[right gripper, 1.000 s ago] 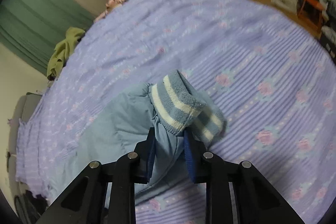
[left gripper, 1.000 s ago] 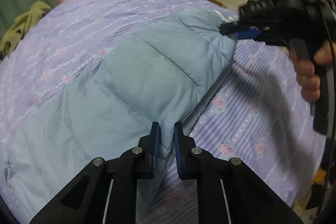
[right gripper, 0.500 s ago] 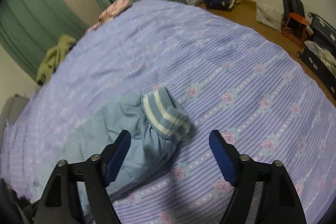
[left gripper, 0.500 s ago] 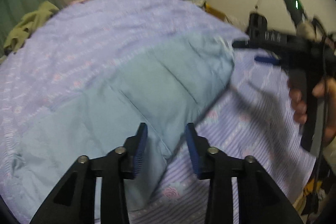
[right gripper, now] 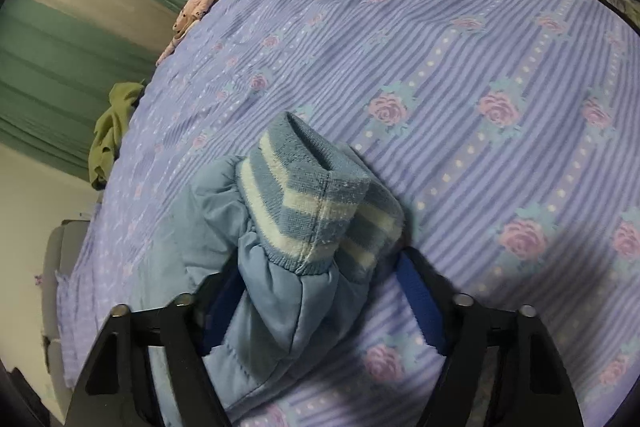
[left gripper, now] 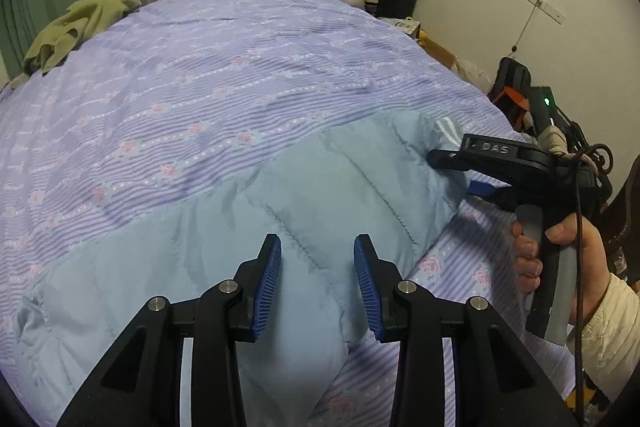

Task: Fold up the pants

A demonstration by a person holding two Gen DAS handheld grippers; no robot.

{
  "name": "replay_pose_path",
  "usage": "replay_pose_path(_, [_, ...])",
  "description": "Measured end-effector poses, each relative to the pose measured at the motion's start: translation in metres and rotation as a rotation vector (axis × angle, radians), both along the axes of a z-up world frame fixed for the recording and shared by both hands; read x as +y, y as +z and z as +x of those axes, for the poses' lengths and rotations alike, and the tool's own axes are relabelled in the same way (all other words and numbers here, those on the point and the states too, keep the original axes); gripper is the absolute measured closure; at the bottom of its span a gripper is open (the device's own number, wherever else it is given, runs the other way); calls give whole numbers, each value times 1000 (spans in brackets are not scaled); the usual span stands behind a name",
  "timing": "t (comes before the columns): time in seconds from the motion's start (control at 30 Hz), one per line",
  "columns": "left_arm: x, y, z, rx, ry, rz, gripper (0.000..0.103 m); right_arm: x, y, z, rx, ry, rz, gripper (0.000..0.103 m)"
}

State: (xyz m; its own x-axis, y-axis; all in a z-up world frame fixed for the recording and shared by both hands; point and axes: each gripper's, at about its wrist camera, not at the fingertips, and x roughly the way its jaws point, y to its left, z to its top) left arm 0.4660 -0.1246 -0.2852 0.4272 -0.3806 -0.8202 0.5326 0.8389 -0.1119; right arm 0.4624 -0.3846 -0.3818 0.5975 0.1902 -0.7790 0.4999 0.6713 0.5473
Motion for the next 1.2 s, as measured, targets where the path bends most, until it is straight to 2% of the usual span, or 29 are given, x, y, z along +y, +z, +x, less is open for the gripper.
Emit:
replay_pose_path(0.17, [-8,-5,4,8,-21,-3,90,7,14,3,-7,41,-58,65])
replay_pose_path(0.23, [-7,-5,6,15,-14,-16,96,11,32,-3,-27,37,-104,68])
replay_pose_path(0.3, [-4,-10,10,57,9,-39,98,22,61,-12,-64,34,-172,69])
replay_pose_path(0.43, [-3,-31,20,101,65,21,101,46,104,-25,-103,51,-297,69])
replay_pose_path(0.6, [1,-54,33,197,97,-3,101,69,122,-29,-118,103,-351,69])
replay_pose_path(0.73, [13,-58,45,297,146,-64,101,89,136,-31,-120,154,-402,69])
replay_pose_path(0.83, [33,-34,47,342,222,-133,100,105,154,-34,-127,180,-452,69])
replay_pose_path(0.87, [45,-16,44,332,245,-175,92,111,163,-36,-132,188,-474,69])
replay_pose_path(0.9, [55,-1,40,312,263,-195,87,116,169,-37,-142,198,-480,69])
replay_pose_path(0.93, [69,19,34,274,295,-188,85,120,176,-38,-150,205,-482,69])
replay_pose_path(1.07, [117,72,10,150,396,-115,85,152,200,-42,-169,257,-532,69])
replay_pose_path(1.13, [142,89,-1,93,431,-81,85,171,208,-43,-182,290,-549,69])
replay_pose_path(1.2, [164,97,-14,71,463,-64,85,197,215,-43,-195,335,-576,69])
